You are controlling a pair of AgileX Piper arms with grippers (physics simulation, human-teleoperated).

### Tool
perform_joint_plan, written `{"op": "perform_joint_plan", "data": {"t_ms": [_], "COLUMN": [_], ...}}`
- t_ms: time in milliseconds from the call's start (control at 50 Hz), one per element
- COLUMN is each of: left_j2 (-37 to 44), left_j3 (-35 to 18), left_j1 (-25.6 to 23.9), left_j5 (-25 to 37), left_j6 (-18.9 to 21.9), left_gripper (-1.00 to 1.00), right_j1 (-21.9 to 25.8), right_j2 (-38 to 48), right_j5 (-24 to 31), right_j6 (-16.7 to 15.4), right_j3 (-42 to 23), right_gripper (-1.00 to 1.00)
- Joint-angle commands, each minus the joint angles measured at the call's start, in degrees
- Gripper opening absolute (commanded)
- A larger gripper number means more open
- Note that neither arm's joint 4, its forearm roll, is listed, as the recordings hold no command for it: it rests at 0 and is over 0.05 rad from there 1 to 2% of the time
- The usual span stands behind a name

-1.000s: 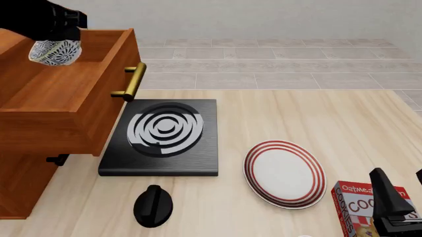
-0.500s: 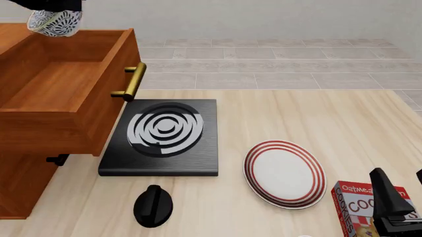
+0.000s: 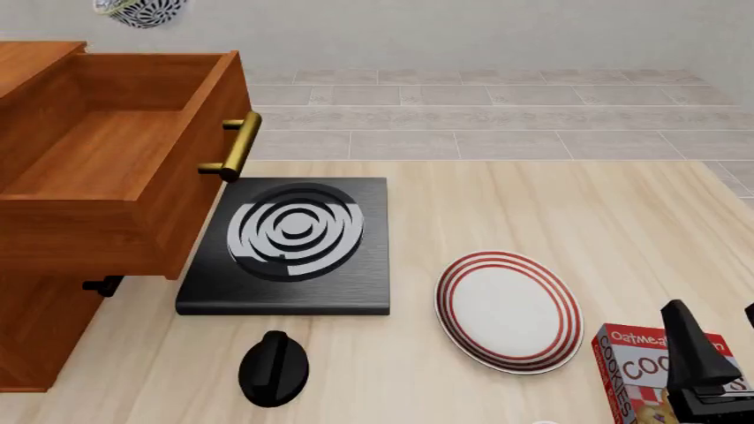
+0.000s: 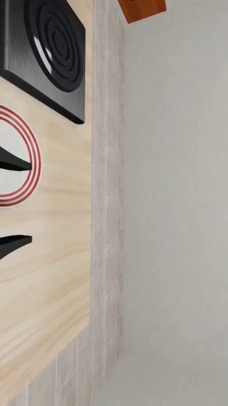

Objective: Pick the akita bowl in the top layer of the wooden cabinet and place it on the plate.

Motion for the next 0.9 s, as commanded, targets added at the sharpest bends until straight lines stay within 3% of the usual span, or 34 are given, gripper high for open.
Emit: {"op": "perform_joint_plan", "data": {"t_ms": [20,900], "left_j2": [-0.73,0.91], "left_j3": [-0.09,1.9], "left_j1": [-3.86,-18.06], "left_j5": [-1.76,-7.63], "left_j6": [2.6,8.08], "left_gripper": [-1.0,-1.0], "right_j1": [0.0,-0.16], "right_j2": [-0.03,-0.05], "right_j5": [0.13,-0.31], "right_j6": [-0.05,0.01], "right_j3": [0.0,0.1], "right_gripper": [1.0,1.0]}}
